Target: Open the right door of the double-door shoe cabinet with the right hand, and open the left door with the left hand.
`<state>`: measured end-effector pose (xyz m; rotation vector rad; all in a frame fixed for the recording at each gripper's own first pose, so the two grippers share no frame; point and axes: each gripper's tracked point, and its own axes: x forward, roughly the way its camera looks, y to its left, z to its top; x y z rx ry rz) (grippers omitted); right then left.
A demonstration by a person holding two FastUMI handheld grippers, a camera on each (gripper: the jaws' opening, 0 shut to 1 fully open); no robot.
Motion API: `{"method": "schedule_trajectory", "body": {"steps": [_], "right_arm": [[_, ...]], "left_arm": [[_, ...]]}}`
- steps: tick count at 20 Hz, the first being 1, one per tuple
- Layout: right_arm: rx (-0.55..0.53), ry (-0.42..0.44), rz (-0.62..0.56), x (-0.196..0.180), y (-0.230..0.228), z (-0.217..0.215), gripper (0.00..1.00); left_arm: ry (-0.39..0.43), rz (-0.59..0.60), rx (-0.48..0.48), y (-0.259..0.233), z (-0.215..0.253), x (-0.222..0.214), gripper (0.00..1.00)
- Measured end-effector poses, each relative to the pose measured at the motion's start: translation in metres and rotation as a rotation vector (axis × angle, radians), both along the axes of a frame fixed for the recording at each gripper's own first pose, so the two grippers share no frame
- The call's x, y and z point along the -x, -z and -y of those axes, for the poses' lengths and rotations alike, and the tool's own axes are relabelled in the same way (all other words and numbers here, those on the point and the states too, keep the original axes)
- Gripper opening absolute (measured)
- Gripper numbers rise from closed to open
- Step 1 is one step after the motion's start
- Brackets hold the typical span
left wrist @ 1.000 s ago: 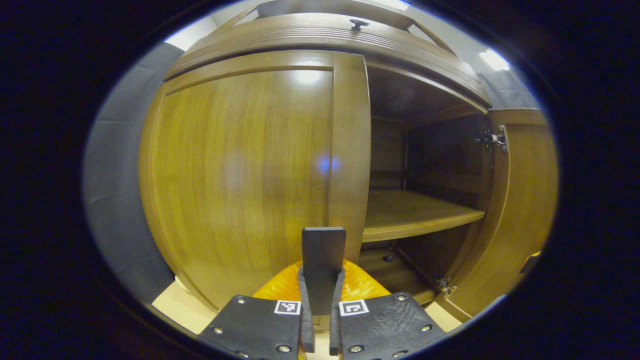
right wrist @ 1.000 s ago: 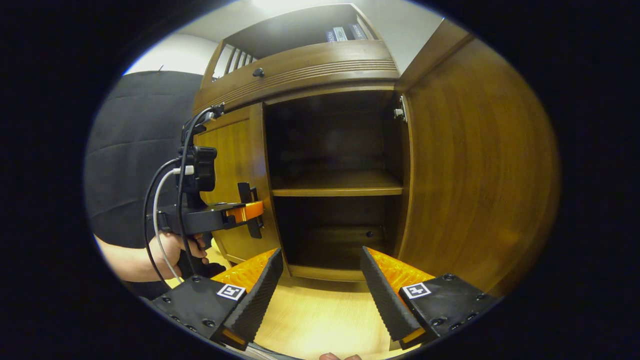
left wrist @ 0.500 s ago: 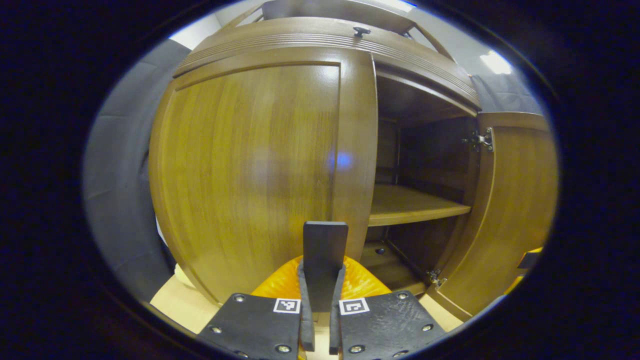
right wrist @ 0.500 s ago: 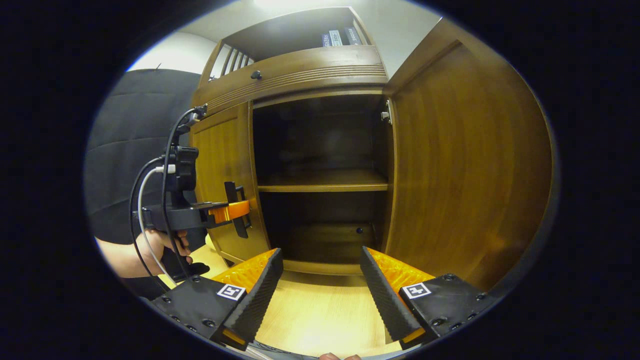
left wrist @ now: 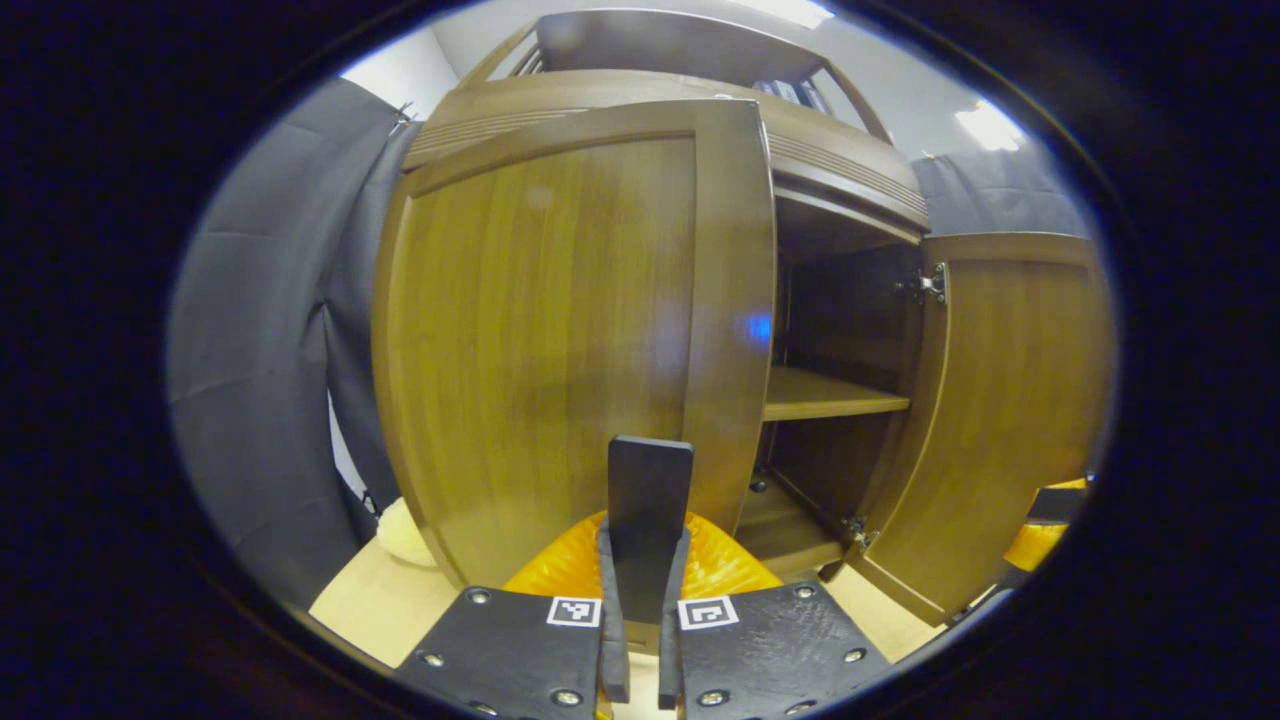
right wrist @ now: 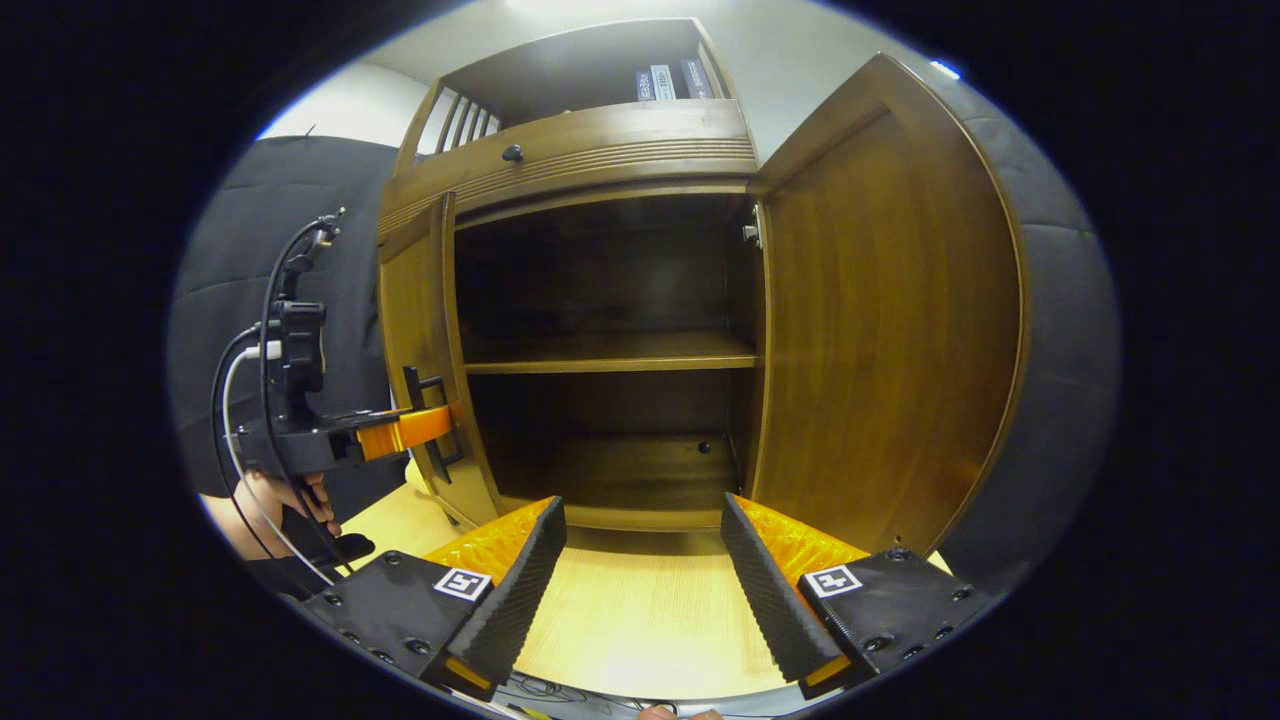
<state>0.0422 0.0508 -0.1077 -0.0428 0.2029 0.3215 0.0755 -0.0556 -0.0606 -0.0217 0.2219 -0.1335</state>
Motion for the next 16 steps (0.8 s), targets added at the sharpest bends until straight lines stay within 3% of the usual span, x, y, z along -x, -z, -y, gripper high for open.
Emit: {"method": "schedule_trajectory", "body": {"steps": [3, 4, 6, 9, 10, 11, 14, 16], "right_arm": [[-0.003, 0.008, 0.008, 0.007, 0.004, 0.0, 0.92], [-0.003, 0.012, 0.009, 0.006, 0.005, 0.0, 0.98], [-0.008, 0.02, 0.005, 0.009, 0.009, 0.001, 0.92], [-0.019, 0.013, -0.006, 0.03, 0.012, -0.006, 0.93], [-0.01, 0.013, -0.008, 0.044, 0.019, -0.006, 0.98], [0.003, 0.015, -0.011, 0.049, 0.022, -0.005, 0.92], [-0.001, 0.02, -0.012, 0.059, 0.022, -0.003, 0.93], [-0.002, 0.021, -0.012, 0.063, 0.022, -0.004, 0.98]], "left_arm": [[-0.003, 0.011, 0.003, 0.0, -0.009, 0.011, 0.14], [0.001, 0.016, 0.006, -0.001, -0.012, 0.017, 0.14], [-0.004, 0.023, 0.015, -0.002, -0.02, 0.027, 0.14], [-0.017, 0.021, 0.02, -0.002, -0.031, 0.039, 0.14], [-0.017, 0.022, 0.025, -0.003, -0.035, 0.042, 0.14], [-0.017, 0.024, 0.026, -0.001, -0.04, 0.049, 0.14], [-0.017, 0.03, 0.028, -0.002, -0.052, 0.059, 0.13], [-0.018, 0.03, 0.035, -0.002, -0.06, 0.067, 0.14]]}}
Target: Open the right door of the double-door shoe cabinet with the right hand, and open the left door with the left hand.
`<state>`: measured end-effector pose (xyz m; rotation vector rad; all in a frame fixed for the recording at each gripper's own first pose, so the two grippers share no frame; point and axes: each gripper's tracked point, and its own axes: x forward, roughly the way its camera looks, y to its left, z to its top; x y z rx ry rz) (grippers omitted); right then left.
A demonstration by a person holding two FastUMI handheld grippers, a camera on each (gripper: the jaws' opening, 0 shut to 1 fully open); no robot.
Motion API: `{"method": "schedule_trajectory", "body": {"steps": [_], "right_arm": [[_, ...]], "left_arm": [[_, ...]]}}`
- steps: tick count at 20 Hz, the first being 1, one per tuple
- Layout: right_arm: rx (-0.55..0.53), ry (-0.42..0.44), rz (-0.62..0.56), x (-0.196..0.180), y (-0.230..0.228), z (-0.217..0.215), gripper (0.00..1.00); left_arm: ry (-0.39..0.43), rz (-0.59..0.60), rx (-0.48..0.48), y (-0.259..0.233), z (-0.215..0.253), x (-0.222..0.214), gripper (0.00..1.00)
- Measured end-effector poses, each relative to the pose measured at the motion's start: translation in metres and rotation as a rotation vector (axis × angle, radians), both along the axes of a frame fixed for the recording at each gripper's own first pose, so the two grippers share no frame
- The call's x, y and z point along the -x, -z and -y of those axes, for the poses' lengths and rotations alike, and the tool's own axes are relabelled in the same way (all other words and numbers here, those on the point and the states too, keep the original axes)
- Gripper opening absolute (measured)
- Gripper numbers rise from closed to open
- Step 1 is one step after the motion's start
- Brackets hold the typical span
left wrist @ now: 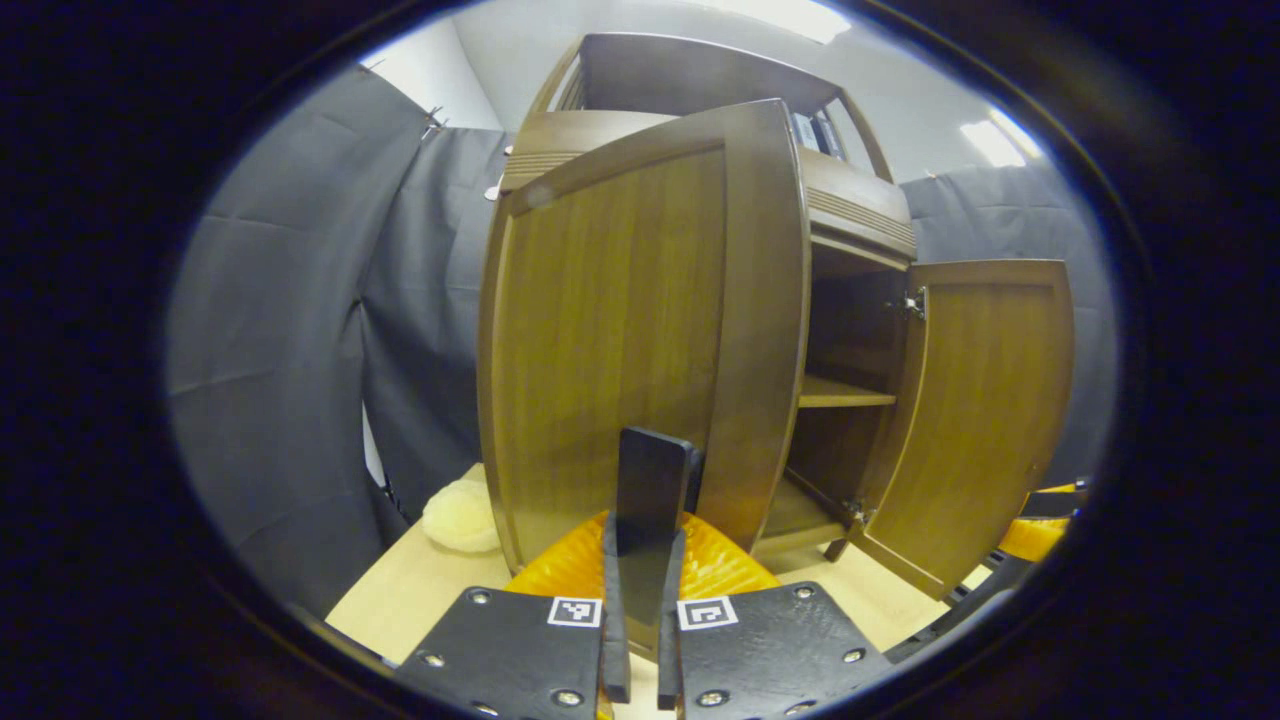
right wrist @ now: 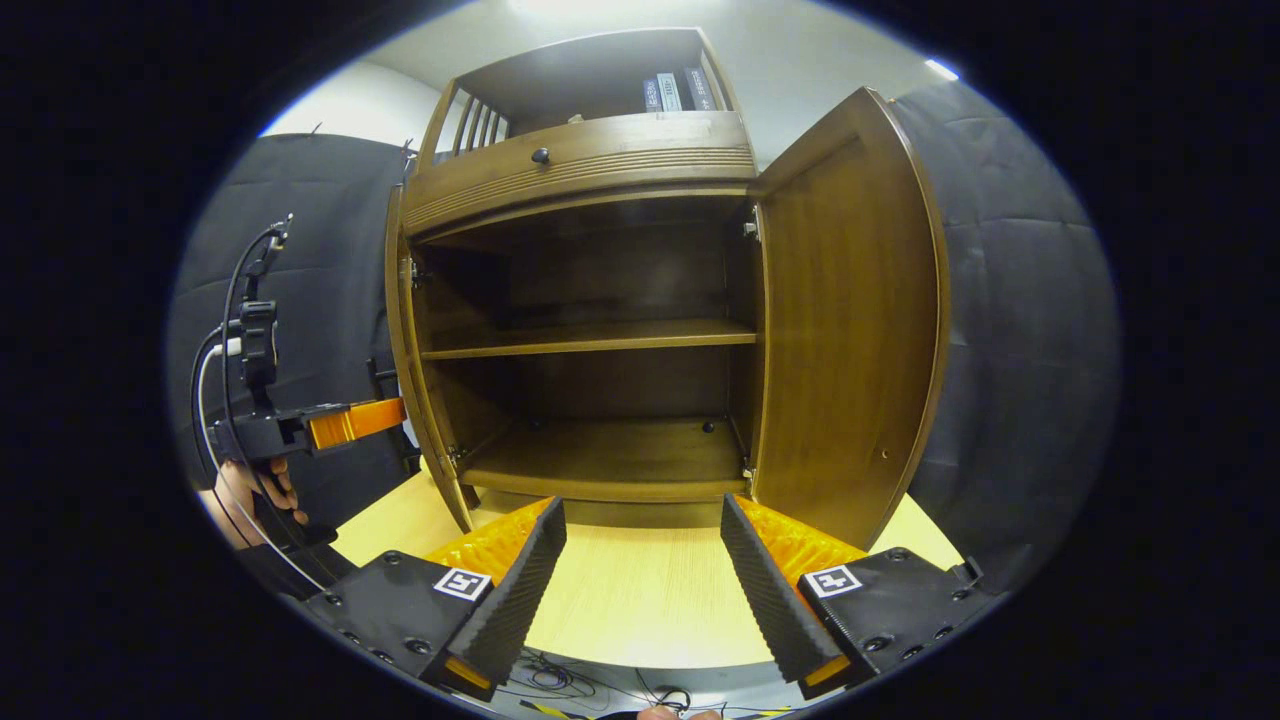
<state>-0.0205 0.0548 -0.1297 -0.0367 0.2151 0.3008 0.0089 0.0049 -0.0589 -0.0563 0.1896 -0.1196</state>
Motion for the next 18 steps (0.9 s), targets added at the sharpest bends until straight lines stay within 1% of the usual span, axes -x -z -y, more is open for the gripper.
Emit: {"method": "schedule_trajectory", "body": {"steps": [5, 9, 10, 11, 13, 14, 16, 17, 18], "right_arm": [[-0.005, 0.0, 0.002, 0.004, -0.001, -0.002, 0.98], [-0.009, -0.004, -0.009, 0.006, 0.002, -0.006, 0.98], [-0.013, -0.005, -0.008, 0.007, 0.001, -0.008, 0.93], [-0.015, -0.006, -0.005, 0.007, 0.001, -0.01, 0.98], [-0.018, -0.01, -0.002, 0.007, -0.001, -0.013, 0.98], [-0.019, -0.013, 0.0, 0.007, -0.001, -0.015, 0.93], [-0.017, -0.018, 0.001, 0.008, 0.0, -0.016, 0.93], [-0.014, -0.018, 0.001, 0.008, 0.0, -0.016, 0.98], [-0.012, -0.019, -0.001, 0.008, 0.002, -0.016, 0.98]], "left_arm": [[-0.013, 0.006, -0.01, 0.0, -0.016, 0.013, 0.13], [-0.015, 0.006, 0.0, 0.001, -0.029, 0.02, 0.13], [-0.018, 0.006, 0.0, 0.0, -0.033, 0.023, 0.13], [-0.021, 0.006, -0.004, 0.001, -0.036, 0.024, 0.12], [-0.031, 0.005, -0.011, 0.001, -0.044, 0.027, 0.13], [-0.039, 0.004, -0.011, 0.001, -0.048, 0.029, 0.12], [-0.059, -0.004, -0.011, 0.001, -0.061, 0.035, 0.13], [-0.07, -0.007, -0.008, 0.001, -0.068, 0.038, 0.12], [-0.077, -0.007, -0.003, 0.001, -0.073, 0.039, 0.12]]}}
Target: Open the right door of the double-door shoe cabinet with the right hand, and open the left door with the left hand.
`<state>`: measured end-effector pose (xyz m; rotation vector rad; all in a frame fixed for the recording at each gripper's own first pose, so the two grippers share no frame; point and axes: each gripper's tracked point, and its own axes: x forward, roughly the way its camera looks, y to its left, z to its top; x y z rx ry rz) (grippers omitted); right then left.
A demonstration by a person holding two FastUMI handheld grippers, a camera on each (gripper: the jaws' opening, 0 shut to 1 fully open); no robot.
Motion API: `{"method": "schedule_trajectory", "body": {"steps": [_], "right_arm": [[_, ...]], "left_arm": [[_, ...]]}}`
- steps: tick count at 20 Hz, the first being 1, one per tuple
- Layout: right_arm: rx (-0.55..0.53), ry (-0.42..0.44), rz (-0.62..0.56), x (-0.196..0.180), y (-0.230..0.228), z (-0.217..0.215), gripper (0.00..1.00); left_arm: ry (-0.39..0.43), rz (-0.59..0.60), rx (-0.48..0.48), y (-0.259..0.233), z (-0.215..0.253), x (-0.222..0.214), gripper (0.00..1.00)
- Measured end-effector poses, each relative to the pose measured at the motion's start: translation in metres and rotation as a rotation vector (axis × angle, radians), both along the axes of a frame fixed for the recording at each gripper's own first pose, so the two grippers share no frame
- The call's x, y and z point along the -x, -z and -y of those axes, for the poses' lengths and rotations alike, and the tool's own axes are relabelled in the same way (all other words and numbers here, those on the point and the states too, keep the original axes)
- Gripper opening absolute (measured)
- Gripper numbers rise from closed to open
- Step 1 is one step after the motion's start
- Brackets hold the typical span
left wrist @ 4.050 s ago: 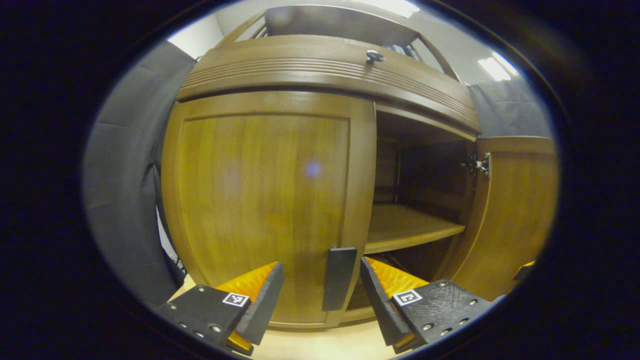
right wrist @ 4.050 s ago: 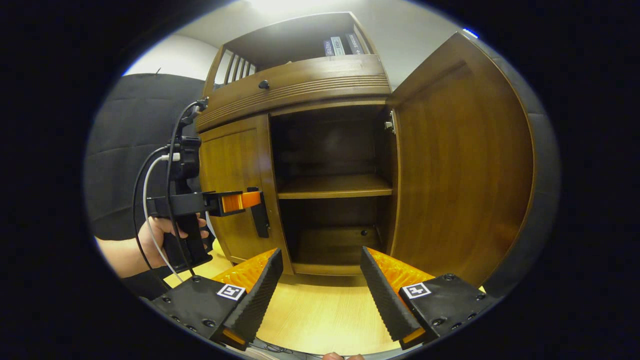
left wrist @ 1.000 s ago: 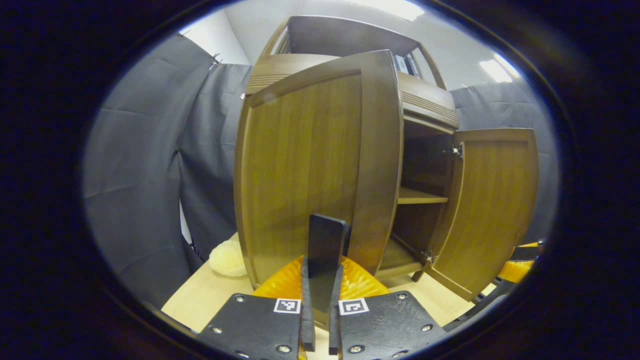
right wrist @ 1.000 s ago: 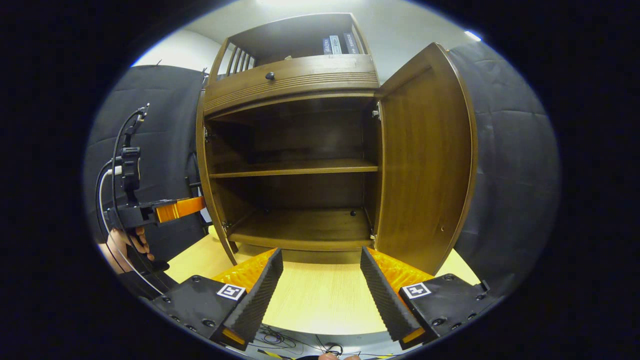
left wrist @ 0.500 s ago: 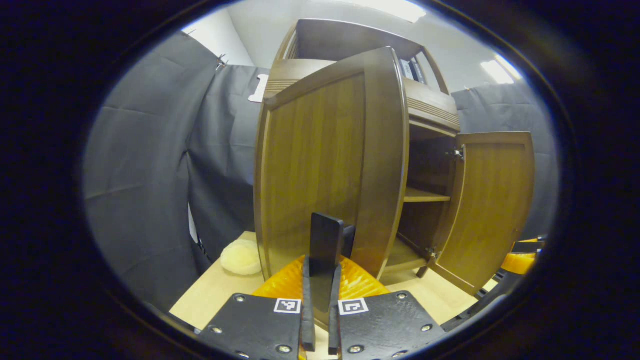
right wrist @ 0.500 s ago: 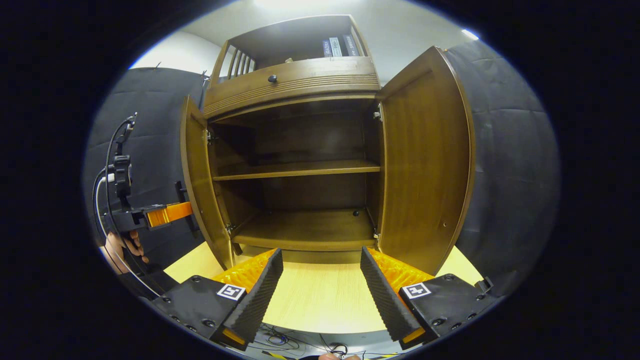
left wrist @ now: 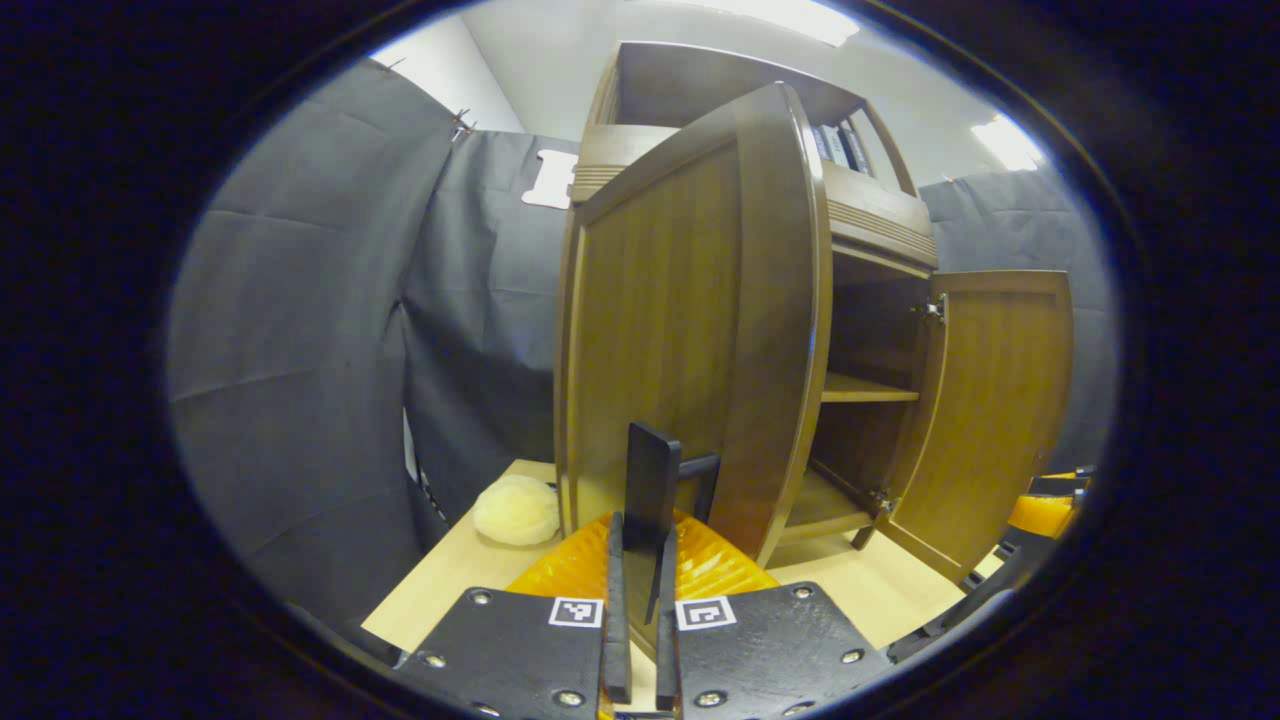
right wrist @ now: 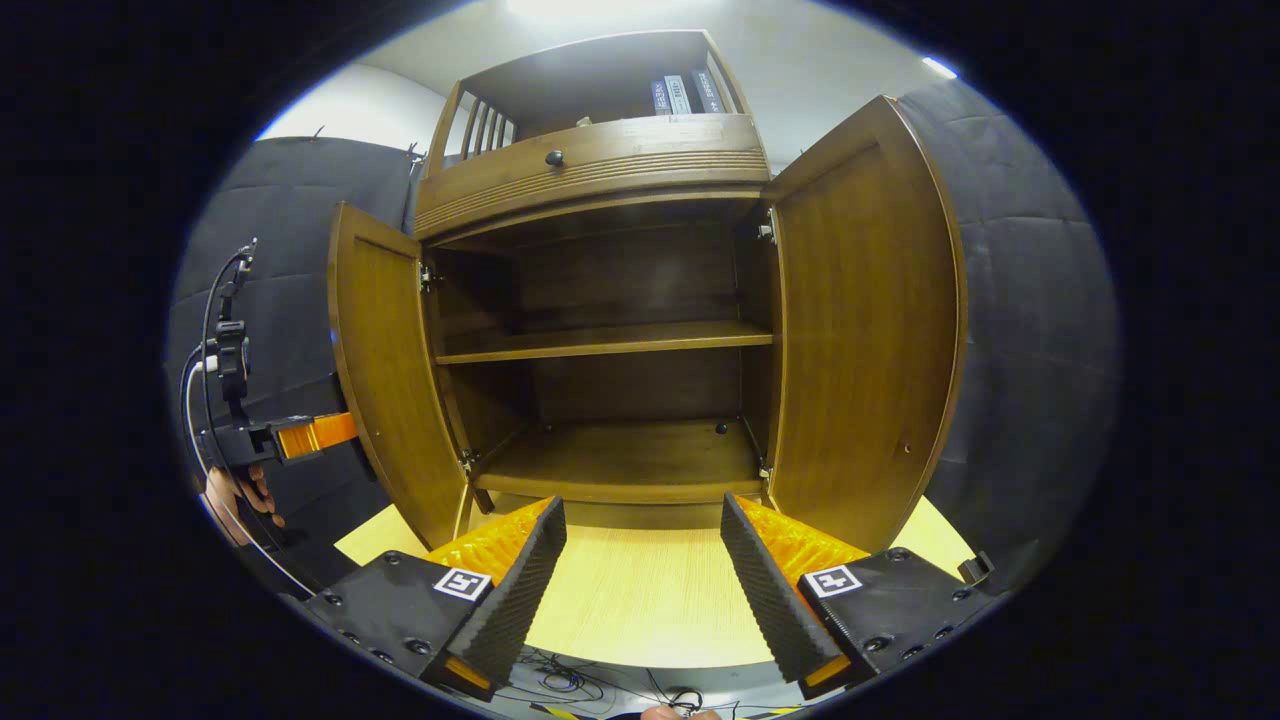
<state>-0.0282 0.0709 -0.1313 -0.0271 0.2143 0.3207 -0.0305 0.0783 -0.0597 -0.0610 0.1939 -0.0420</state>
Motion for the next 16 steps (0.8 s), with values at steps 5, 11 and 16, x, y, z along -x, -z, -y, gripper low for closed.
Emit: {"method": "schedule_trajectory", "body": {"steps": [5, 11, 16], "right_arm": [[-0.014, -0.022, 0.006, 0.001, -0.008, -0.008, 0.93], [0.009, -0.039, 0.021, 0.0, -0.012, -0.008, 0.98], [0.01, -0.043, 0.011, -0.001, -0.01, -0.008, 0.98]], "left_arm": [[-0.025, -0.039, -0.012, 0.017, -0.043, 0.007, 0.11], [-0.042, 0.013, -0.05, 0.012, -0.114, 0.016, 0.1], [-0.008, 0.043, 0.027, 0.012, -0.134, 0.017, 0.11]]}}
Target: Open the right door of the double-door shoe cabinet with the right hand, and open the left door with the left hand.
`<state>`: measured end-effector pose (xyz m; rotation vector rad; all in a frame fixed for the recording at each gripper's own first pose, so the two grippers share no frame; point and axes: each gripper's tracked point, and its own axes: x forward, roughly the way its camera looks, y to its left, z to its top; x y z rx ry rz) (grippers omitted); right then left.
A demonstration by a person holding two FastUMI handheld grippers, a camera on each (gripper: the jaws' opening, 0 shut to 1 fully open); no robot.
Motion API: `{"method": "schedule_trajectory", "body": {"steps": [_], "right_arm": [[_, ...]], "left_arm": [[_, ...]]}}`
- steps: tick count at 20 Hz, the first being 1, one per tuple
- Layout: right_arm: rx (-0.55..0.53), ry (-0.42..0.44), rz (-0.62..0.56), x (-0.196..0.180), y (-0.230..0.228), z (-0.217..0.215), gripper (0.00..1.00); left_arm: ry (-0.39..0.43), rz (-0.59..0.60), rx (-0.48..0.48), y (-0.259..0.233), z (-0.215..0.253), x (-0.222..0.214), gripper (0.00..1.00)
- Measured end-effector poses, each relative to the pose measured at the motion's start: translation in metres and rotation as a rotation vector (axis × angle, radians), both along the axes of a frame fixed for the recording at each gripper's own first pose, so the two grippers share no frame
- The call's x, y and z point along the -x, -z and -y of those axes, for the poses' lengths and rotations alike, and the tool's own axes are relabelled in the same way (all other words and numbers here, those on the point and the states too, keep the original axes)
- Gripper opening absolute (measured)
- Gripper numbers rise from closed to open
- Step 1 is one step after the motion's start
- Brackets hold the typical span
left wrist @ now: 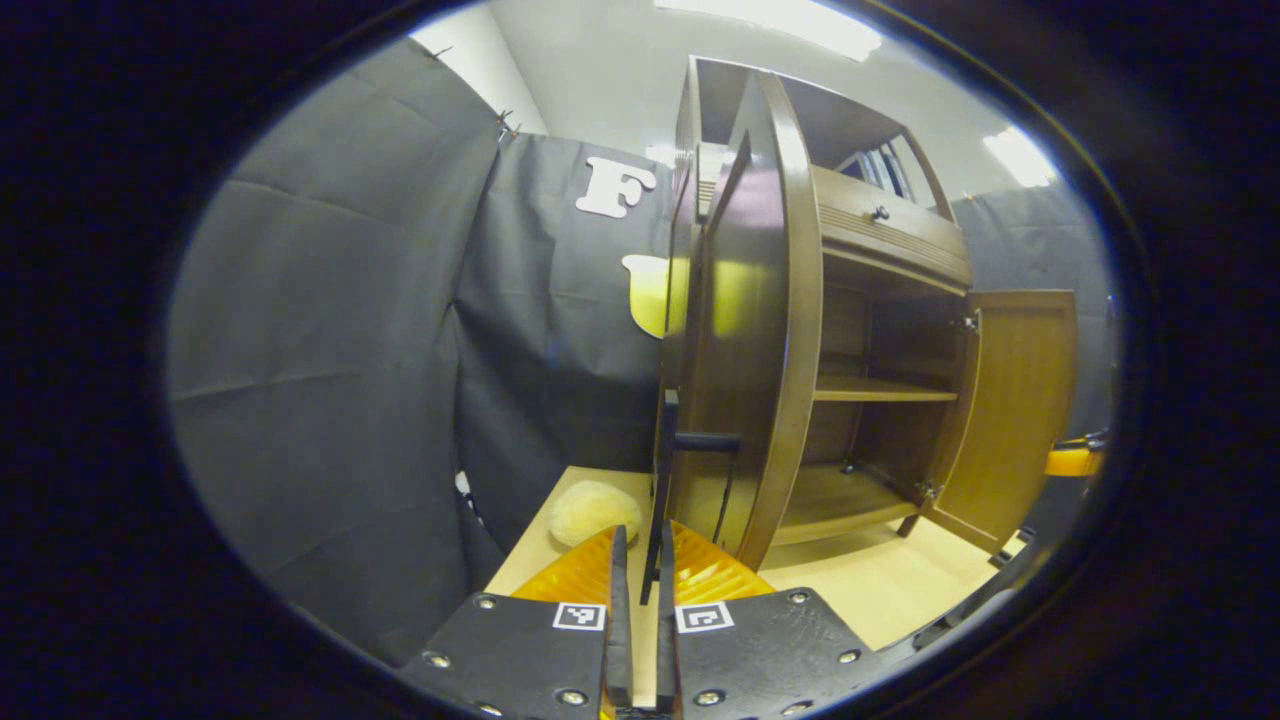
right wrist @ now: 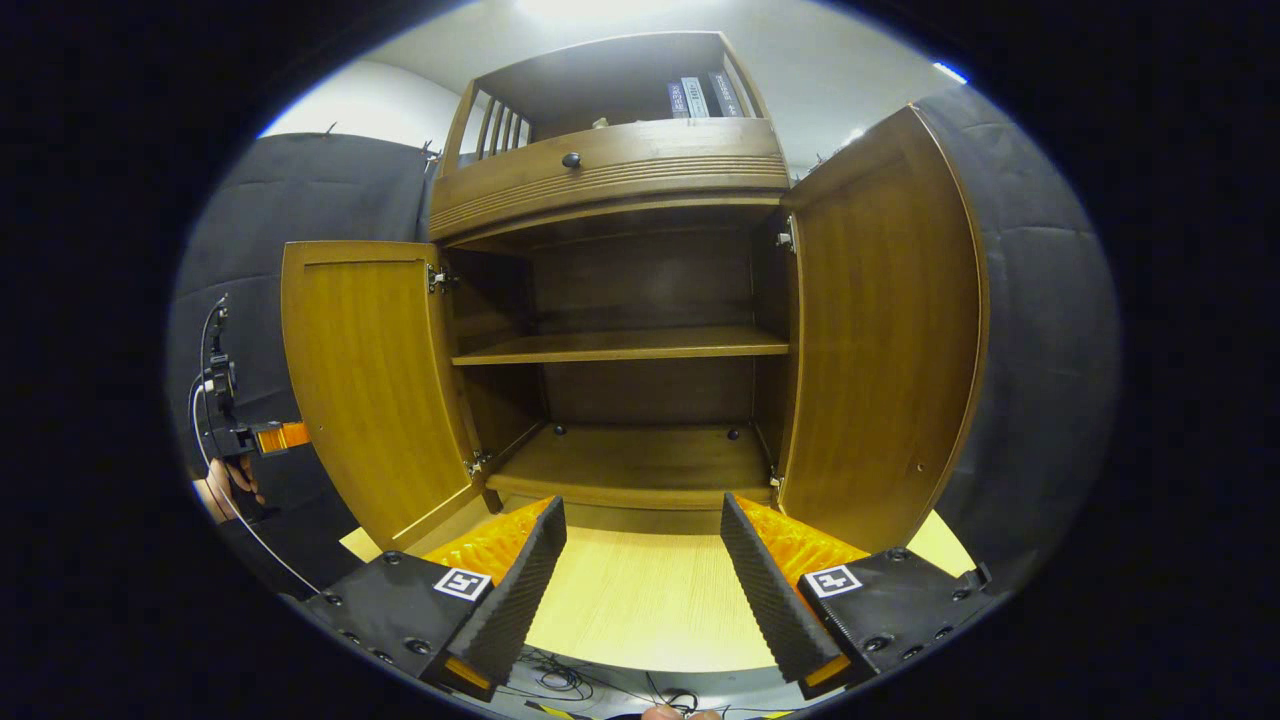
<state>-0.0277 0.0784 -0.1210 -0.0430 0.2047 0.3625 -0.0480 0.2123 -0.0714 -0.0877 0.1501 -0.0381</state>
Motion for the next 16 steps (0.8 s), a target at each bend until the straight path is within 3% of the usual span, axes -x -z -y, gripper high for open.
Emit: {"method": "schedule_trajectory", "body": {"steps": [11, 12, 13, 16], "right_arm": [[-0.009, 0.02, -0.003, -0.003, 0.001, 0.016, 0.98], [-0.01, 0.023, -0.003, -0.004, 0.0, 0.018, 0.92], [-0.012, 0.025, -0.003, -0.004, 0.0, 0.019, 0.98], [-0.015, 0.027, 0.002, -0.004, 0.0, 0.022, 0.98]], "left_arm": [[-0.037, 0.026, 0.012, -0.017, -0.003, 0.011, 0.1], [-0.037, 0.034, 0.014, -0.023, -0.003, 0.015, 0.1], [-0.036, 0.041, 0.016, -0.028, -0.001, 0.019, 0.11], [-0.061, 0.028, -0.004, -0.034, -0.003, 0.029, 0.1]]}}
